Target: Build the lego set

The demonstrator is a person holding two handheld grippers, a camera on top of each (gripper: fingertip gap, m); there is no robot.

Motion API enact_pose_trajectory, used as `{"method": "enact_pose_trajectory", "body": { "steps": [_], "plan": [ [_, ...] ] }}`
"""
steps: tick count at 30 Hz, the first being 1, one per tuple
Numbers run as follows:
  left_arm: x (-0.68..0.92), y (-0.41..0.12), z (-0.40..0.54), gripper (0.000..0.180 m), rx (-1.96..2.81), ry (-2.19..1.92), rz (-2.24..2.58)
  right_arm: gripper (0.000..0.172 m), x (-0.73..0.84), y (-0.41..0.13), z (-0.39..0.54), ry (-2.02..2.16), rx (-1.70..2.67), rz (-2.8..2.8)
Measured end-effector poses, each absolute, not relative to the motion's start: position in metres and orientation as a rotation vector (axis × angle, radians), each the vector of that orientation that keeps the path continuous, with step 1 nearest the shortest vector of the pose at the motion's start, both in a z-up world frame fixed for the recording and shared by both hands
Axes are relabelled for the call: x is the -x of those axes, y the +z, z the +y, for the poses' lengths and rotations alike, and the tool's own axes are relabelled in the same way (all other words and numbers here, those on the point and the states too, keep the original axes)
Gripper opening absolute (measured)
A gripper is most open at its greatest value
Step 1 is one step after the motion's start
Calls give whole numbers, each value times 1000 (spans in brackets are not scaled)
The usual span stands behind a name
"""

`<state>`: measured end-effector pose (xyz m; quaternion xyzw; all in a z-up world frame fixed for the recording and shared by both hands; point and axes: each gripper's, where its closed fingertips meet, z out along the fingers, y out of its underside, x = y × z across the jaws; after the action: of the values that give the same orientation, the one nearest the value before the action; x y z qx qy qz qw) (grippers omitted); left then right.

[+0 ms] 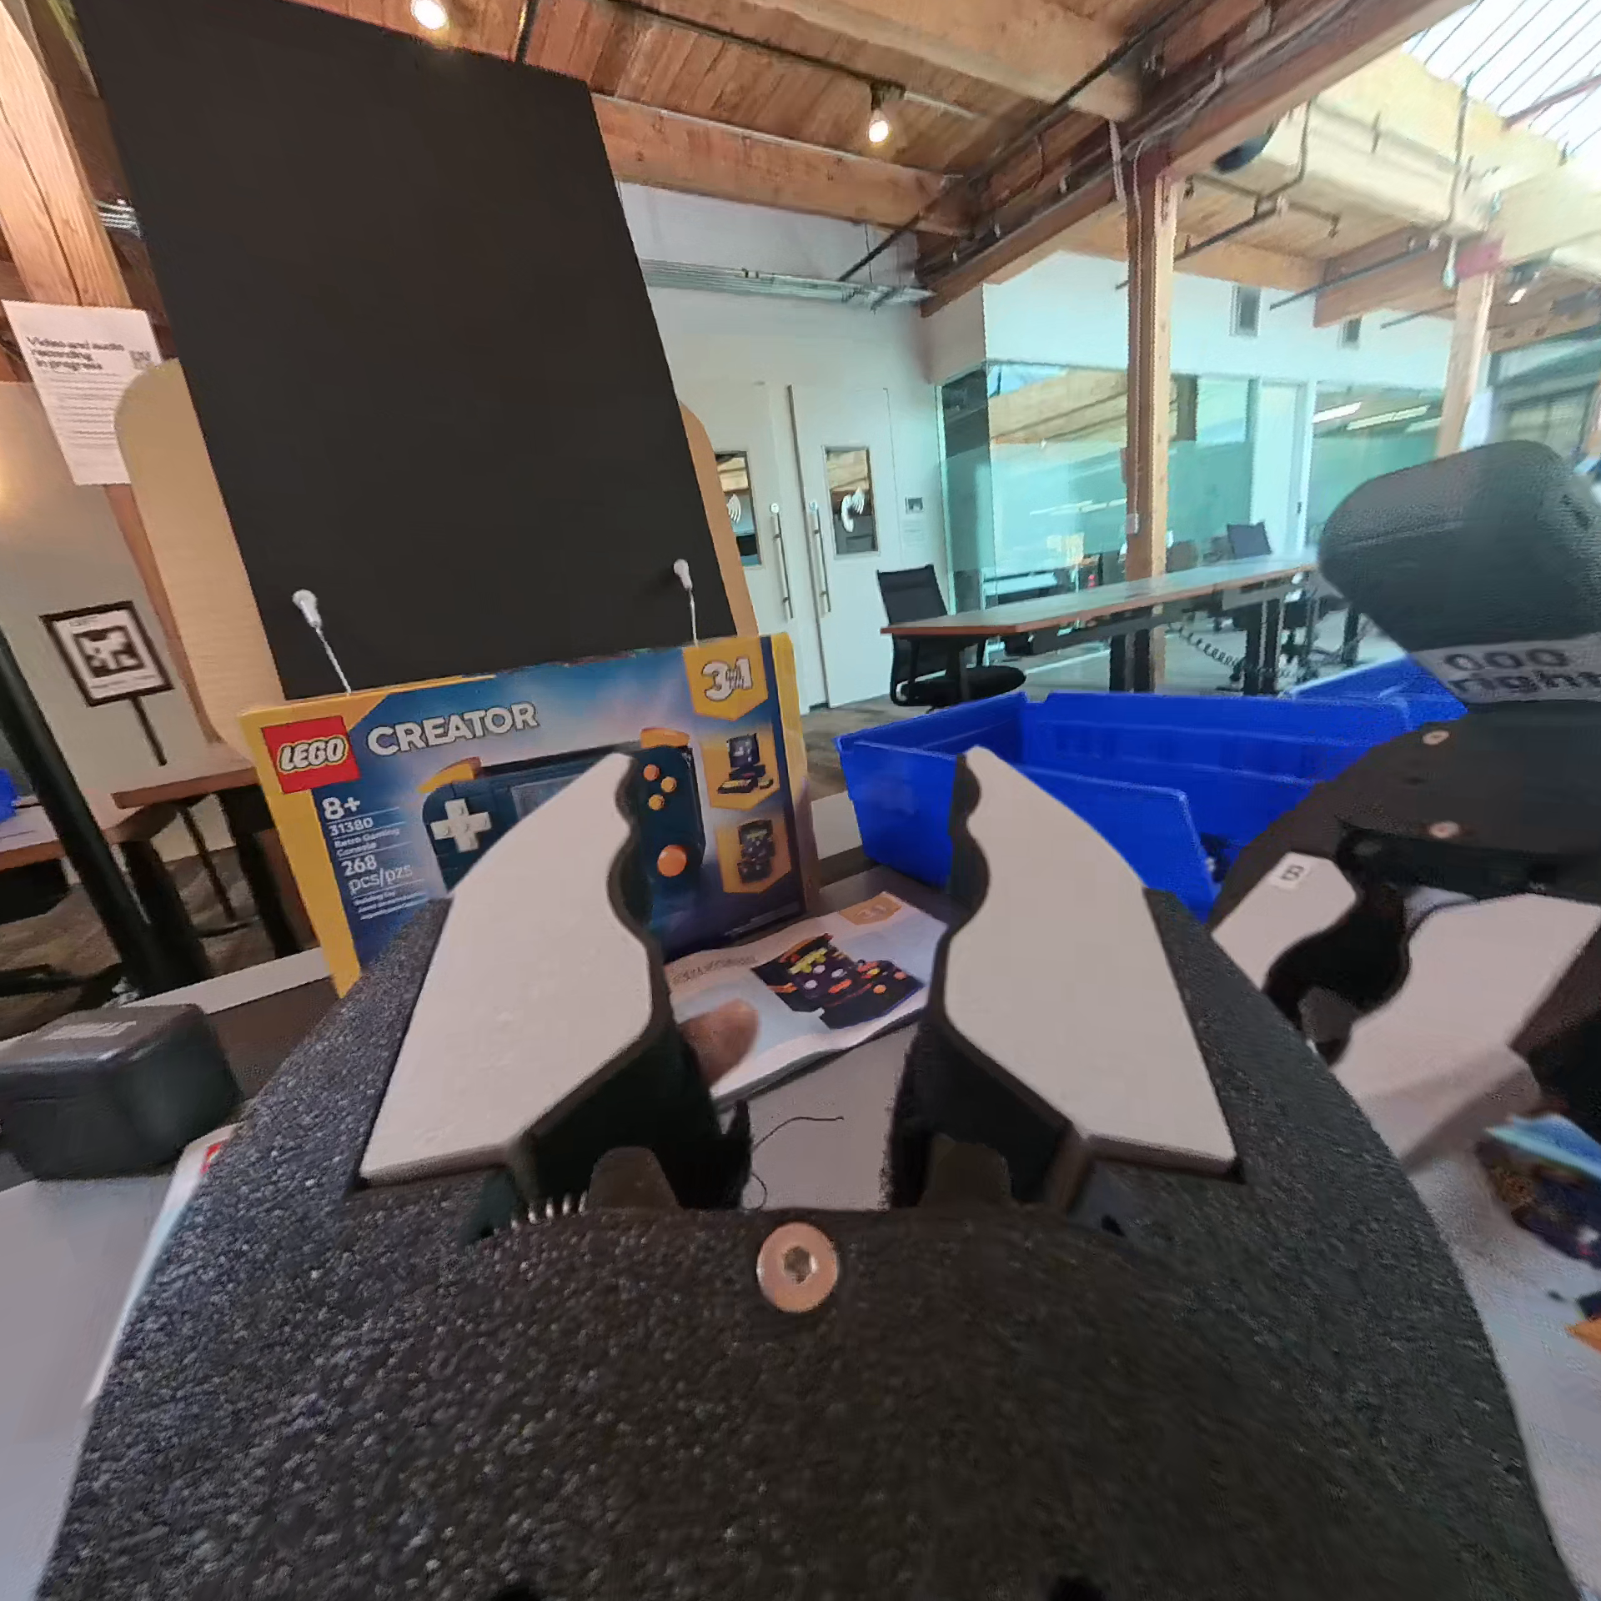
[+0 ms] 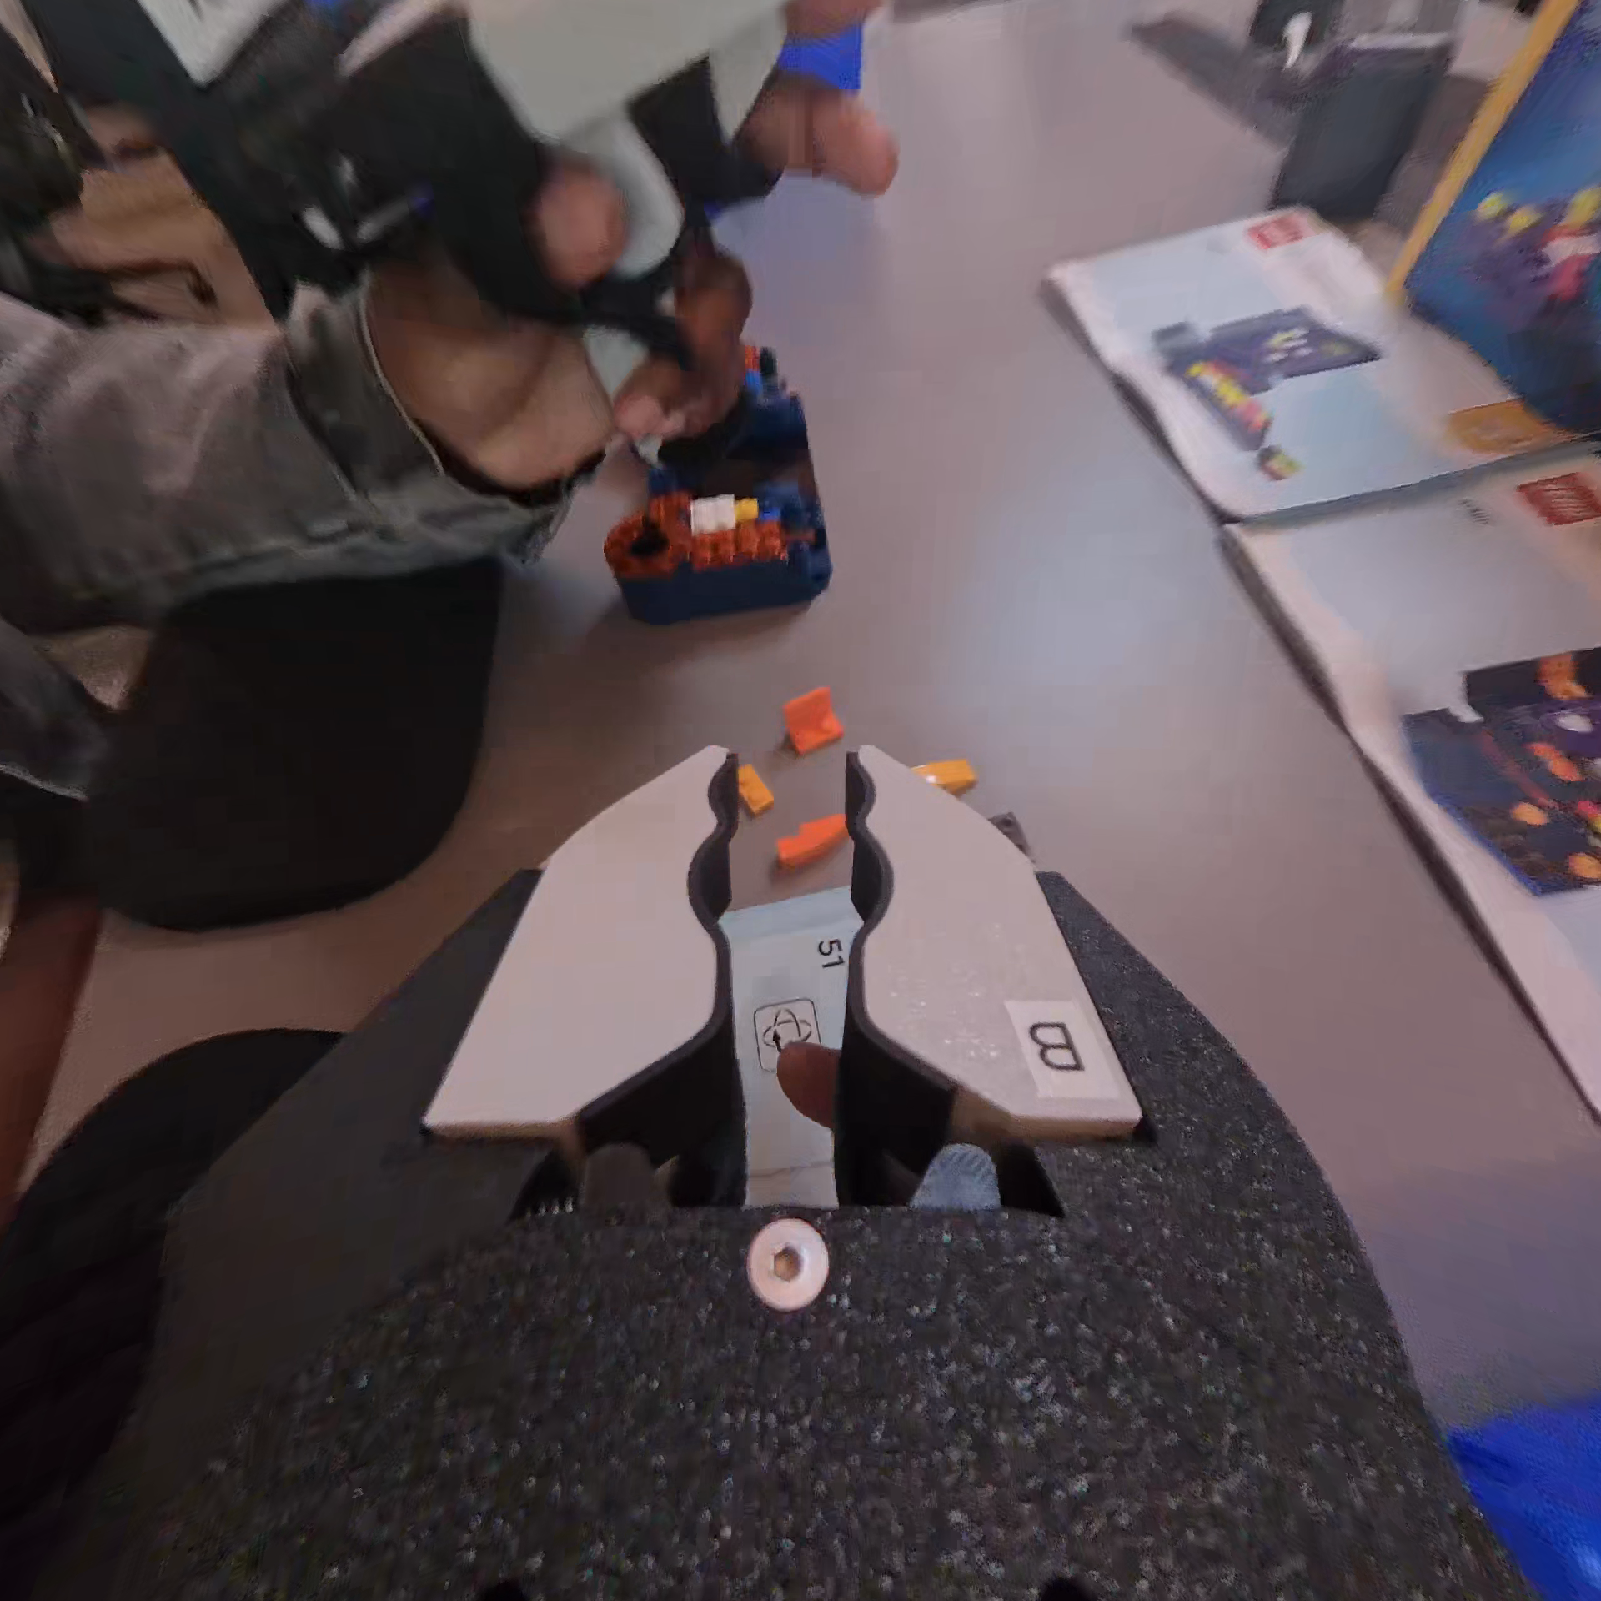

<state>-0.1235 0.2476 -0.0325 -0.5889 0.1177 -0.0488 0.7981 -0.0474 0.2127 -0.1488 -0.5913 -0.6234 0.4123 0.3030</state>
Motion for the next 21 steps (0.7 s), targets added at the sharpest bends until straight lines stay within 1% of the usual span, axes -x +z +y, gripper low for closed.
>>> {"method": "enact_pose_trajectory", "body": {
  "steps": [2, 4, 10, 13, 16, 17, 18, 21],
  "plan": [
    [125, -38, 251, 57, 1286, -51, 287, 26, 59, -163, 202, 1049, 1536, -1727],
    [124, -38, 250, 52, 1277, -28, 314, 30, 67, -172, 198, 969, 1530, -1775],
    [113, -33, 243, 46, 1244, -116, 359, 31, 84, -191, 199, 785, 1479, -1988],
    [108, -28, 239, 46, 1226, -220, 371, 29, 92, -195, 209, 744, 1419, -2060],
    [107, -24, 235, 46, 1201, -308, 372, 27, 98, -201, 206, 845, 1381, -2102],
    [107, -23, 234, 47, 1198, -329, 373, 25, 99, -203, 203, 870, 1365, -2117],
    [106, -22, 233, 47, 1196, -351, 382, 17, 99, -205, 202, 873, 1348, -2127],
    [98, -23, 228, 52, 1216, -443, 480, 16, 96, -198, 207, 867, 1318, -2084]
  ]
}}
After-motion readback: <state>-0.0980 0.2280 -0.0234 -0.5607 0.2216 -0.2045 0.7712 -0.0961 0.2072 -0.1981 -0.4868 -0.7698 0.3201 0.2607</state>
